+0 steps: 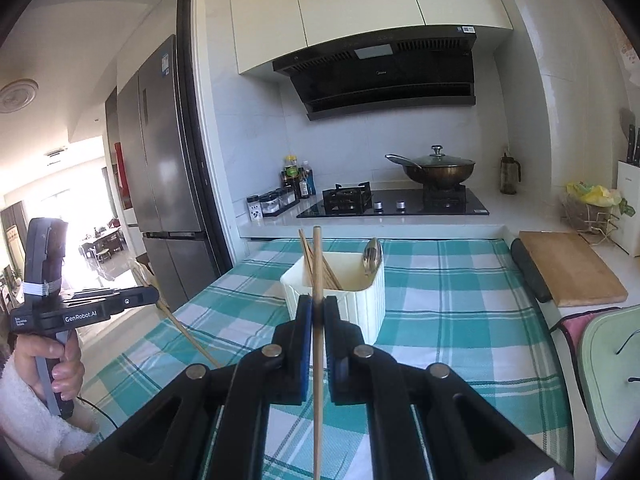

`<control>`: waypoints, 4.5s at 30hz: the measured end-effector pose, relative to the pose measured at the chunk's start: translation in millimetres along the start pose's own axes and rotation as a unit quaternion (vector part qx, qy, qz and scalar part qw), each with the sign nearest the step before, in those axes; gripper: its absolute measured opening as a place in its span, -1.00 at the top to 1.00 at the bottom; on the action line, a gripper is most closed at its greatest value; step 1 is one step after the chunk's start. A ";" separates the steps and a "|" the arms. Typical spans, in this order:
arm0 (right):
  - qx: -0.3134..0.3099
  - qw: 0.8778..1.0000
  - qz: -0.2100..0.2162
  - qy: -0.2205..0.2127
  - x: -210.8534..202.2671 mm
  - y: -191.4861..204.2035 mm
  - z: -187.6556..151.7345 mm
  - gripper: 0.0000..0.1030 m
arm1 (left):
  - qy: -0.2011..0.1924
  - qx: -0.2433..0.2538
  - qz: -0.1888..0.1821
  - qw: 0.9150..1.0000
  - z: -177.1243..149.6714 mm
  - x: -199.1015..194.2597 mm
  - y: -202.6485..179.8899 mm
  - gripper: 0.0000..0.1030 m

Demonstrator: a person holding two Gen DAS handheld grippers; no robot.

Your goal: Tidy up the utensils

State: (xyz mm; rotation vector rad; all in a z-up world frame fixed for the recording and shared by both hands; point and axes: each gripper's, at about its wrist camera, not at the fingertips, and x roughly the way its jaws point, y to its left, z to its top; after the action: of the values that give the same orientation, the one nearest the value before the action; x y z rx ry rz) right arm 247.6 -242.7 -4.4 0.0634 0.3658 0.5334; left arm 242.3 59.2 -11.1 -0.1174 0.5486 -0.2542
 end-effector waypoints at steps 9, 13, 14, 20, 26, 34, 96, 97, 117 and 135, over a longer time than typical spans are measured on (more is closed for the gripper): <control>0.025 0.999 0.005 0.047 -1.9 -6.8 -3.5 0.88 | 0.010 0.008 0.001 1.000 -5.2 0.8 -0.6 0.93; 0.024 0.997 0.007 0.071 -1.8 -5.0 -2.4 0.87 | 0.011 0.015 0.002 1.000 -5.0 0.2 -2.0 0.93; 0.021 0.997 0.009 0.069 -2.5 -4.4 -1.9 0.87 | 0.011 0.015 0.002 1.000 -4.5 0.1 -2.0 0.93; 0.007 0.999 0.004 0.051 -4.0 -1.7 2.3 0.88 | 0.002 0.008 -0.005 1.000 6.8 -5.8 1.4 0.93; -0.002 1.000 -0.008 0.006 5.5 -6.3 32.4 0.88 | -0.039 0.003 -0.007 0.999 53.1 -14.1 7.5 0.93; -0.063 0.994 -0.034 -0.087 45.3 1.0 111.2 0.88 | -0.154 -0.003 0.023 0.988 145.2 3.1 8.6 0.93; -0.019 0.989 -0.134 0.052 -29.7 53.4 -5.9 -0.99 | -0.013 -0.035 0.165 0.985 -10.6 -36.9 -64.4 -0.99; -0.019 0.990 -0.132 0.053 -30.7 54.6 -6.2 -0.99 | -0.015 -0.038 0.167 0.985 -10.7 -37.4 -63.7 -0.99; -0.024 0.991 -0.123 0.053 -32.4 62.1 -7.4 -0.99 | -0.021 -0.033 0.196 0.980 -11.7 -43.8 -65.1 -0.99; -0.035 0.990 -0.126 0.046 -36.8 64.8 -6.9 -0.99 | -0.019 -0.013 0.208 0.978 -11.9 -42.8 -70.2 -0.99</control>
State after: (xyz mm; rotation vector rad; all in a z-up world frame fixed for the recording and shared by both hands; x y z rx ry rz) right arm 184.3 -205.8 11.0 -0.0744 0.4388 0.2981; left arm 186.3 2.6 12.8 -0.0304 0.5252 0.1638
